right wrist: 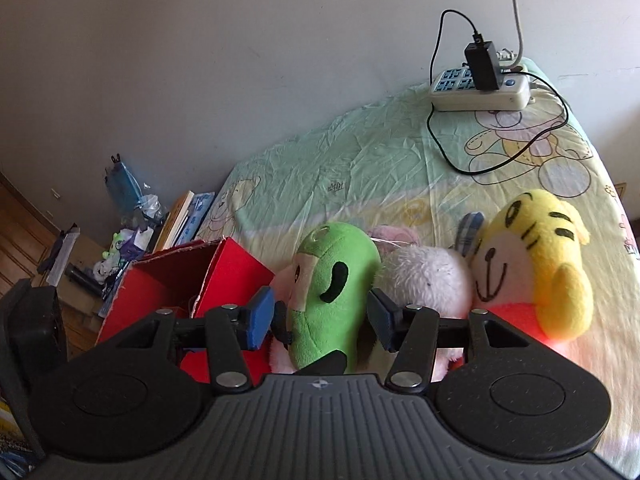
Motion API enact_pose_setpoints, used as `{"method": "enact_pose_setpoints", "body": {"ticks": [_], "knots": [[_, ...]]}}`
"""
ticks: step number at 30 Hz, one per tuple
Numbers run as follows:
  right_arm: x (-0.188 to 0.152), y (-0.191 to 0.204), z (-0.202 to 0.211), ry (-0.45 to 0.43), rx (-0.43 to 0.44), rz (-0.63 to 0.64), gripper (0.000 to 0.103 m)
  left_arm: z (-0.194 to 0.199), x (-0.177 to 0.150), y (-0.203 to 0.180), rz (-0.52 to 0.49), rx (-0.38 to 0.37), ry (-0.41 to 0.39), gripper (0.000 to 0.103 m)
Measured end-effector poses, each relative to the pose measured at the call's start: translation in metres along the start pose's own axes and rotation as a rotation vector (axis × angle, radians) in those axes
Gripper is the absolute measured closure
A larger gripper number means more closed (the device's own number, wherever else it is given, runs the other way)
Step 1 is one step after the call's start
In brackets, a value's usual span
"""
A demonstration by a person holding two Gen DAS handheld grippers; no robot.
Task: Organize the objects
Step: 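Close the right gripper on the green mustached plush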
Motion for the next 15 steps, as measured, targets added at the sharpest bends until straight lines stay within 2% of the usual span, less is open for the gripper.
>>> {"method": "enact_pose_setpoints", "body": {"ticks": [5,12,15], "knots": [[0.007,-0.003,-0.023,0.065,-0.006,-0.038,0.047,-0.018,0.009,0.010,0.021,-0.038,0.046,0.002],[0.015,-0.007,-0.045,0.098,-0.027,-0.042,0.047,-0.030,0.016,0.007,-0.036,0.025,0.028,0.002],[0.018,-0.009,-0.051,0.109,-0.021,-0.046,0.046,-0.037,0.020,0.004,-0.064,0.067,0.018,0.008]]}}
Point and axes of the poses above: each gripper's, at about its wrist camera, not at the fingertips, and z roughly against the way its jaws point, y to its left, x to its top, the point moved 2 cm from there along -z, roughly the way its jaws point, and after that the axes turned 12 degrees about y, right-handed, at the moved point
